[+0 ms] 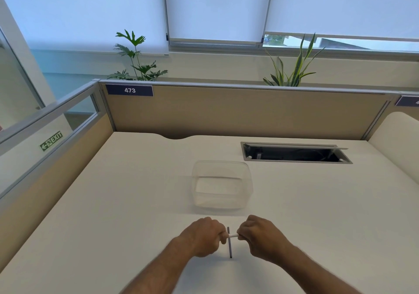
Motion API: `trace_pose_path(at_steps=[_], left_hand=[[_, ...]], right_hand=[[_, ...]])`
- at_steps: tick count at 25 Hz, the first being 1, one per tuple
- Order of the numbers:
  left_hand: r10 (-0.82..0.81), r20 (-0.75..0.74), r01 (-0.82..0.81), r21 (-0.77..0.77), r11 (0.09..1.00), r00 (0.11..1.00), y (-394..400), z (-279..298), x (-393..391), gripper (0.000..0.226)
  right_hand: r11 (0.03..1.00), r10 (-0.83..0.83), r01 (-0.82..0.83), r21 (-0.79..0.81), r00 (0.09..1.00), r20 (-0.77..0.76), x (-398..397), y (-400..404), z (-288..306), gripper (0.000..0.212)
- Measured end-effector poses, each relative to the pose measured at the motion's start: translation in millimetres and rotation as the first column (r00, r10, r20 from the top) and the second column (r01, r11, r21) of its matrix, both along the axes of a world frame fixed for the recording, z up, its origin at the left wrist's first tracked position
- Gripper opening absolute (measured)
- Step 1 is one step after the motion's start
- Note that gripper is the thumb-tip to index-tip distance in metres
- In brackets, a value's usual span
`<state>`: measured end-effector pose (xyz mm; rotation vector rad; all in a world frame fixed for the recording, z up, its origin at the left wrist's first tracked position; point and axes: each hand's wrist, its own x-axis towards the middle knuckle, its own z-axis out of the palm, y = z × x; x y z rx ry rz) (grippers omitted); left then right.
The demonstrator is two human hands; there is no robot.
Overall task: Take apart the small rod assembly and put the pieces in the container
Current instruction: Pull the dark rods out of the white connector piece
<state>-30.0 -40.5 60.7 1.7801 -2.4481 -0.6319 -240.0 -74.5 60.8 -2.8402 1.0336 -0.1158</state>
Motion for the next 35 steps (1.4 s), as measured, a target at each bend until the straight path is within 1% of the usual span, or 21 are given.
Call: trace_pose_path(at_steps=[2, 4, 6, 8, 10, 13, 15, 16, 18, 20, 21, 22, 23, 24, 25, 26, 28, 31, 32, 35], left_hand=[[-0.028, -0.003, 0.027, -0.036, 0.999, 1.0, -0.9, -2.3, 1.6, 0.025], [-0.052, 0.021, 0.054, -0.153, 0.987, 0.998, 1.3, -3.9, 3.7, 0.035], [-0.103, 0.092, 0.124, -0.263, 0.957, 0.99, 2.6, -5.6, 3.1, 0.032], [-0.121, 0.16, 0.166, -0.302, 0.939, 0.98, 2.9, -7.5, 1.1, 0.029], [-0.1, 0.192, 0.156, -0.303, 0.94, 0.976, 3.3, -8.7, -0.7, 0.029], [-0.066, 0.203, 0.117, -0.251, 0.961, 0.977, 2.9, -9.2, -2.0, 0.025], [-0.049, 0.183, 0.084, -0.193, 0.978, 0.982, 2.5, -7.8, -2.0, 0.019], [-0.043, 0.166, 0.071, -0.166, 0.984, 0.985, 2.2, -6.5, -1.5, 0.02], [-0.039, 0.142, 0.061, -0.151, 0.987, 0.989, 1.9, -6.0, 0.1, 0.026], [-0.034, 0.13, 0.056, -0.177, 0.983, 0.991, 1.1, -6.4, 2.4, 0.024], [-0.032, 0.126, 0.056, -0.196, 0.979, 0.992, 0.1, -6.8, 4.0, 0.023], [-0.031, 0.124, 0.057, -0.216, 0.975, 0.992, -0.9, -7.3, 5.5, 0.021], [-0.029, 0.122, 0.057, -0.235, 0.97, 0.992, -1.5, -7.8, 6.6, 0.022], [-0.025, 0.117, 0.054, -0.251, 0.966, 0.993, -1.5, -8.1, 7.5, 0.024], [-0.023, 0.112, 0.052, -0.264, 0.963, 0.993, -1.8, -7.7, 7.7, 0.026], [-0.024, 0.109, 0.053, -0.272, 0.961, 0.994, -1.9, -7.0, 7.2, 0.028], [-0.03, 0.09, 0.054, -0.273, 0.961, 0.995, -2.0, -5.9, 5.2, 0.028], [-0.046, -0.001, 0.044, -0.268, 0.962, 0.999, 0.3, -4.6, 3.7, 0.027], [-0.057, -0.011, 0.052, -0.268, 0.962, 0.998, 0.8, -4.1, 4.2, 0.026], [-0.08, 0.024, 0.083, -0.27, 0.959, 0.997, 2.2, -4.2, 5.6, 0.02]], right_hand=[[0.998, -0.027, 0.028, 0.05, 1.0, -0.016, 1.8, -1.0, 2.3, 0.018], [0.993, -0.054, 0.06, 0.098, 0.997, -0.057, 3.7, -3.2, 6.6, 0.018], [0.988, -0.08, 0.088, 0.126, 0.995, -0.067, 5.1, -5.2, 11.1, 0.019], [0.988, -0.105, 0.11, 0.113, 0.993, -0.05, 6.7, -6.2, 14.0, 0.021], [0.992, -0.101, 0.105, 0.075, 0.994, -0.045, 7.8, -6.2, 15.1, 0.021], [0.997, -0.074, 0.074, -0.001, 0.995, -0.065, 7.1, -5.5, 14.2, 0.018], [0.998, -0.05, 0.047, -0.047, 0.996, -0.069, 7.2, -2.7, 16.5, 0.011], [0.996, -0.045, 0.041, -0.085, 0.998, -0.048, 7.1, -0.7, 16.1, 0.007], [0.986, -0.104, 0.106, -0.127, 0.994, 0.02, 8.5, 3.9, 16.8, 0.014], [0.979, -0.176, 0.184, -0.087, 0.98, 0.092, 11.4, 4.0, 18.3, 0.014], [0.976, -0.215, 0.218, -0.026, 0.972, 0.095, 12.3, 3.4, 18.6, 0.02], [0.974, -0.228, 0.226, 0.034, 0.971, 0.073, 11.7, 1.9, 17.5, 0.032], [0.973, -0.216, 0.212, 0.091, 0.976, 0.035, 11.0, 0.8, 17.4, 0.044], [0.969, -0.195, 0.194, 0.153, 0.981, -0.008, 11.5, 0.0, 19.3, 0.05], [0.966, -0.165, 0.17, 0.197, 0.985, -0.042, 12.4, -1.3, 21.3, 0.047], [0.962, -0.134, 0.147, 0.229, 0.988, -0.073, 13.6, -2.6, 22.8, 0.039], [0.959, -0.11, 0.138, 0.247, 0.987, -0.121, 15.2, -4.9, 23.7, 0.024], [0.964, -0.137, 0.173, 0.204, 0.975, -0.177, 16.2, -9.3, 24.9, 0.019], [0.966, -0.149, 0.183, 0.183, 0.971, -0.185, 16.2, -10.2, 25.0, 0.017], [0.971, -0.192, 0.214, 0.106, 0.963, -0.188, 17.2, -10.2, 26.6, 0.014]])
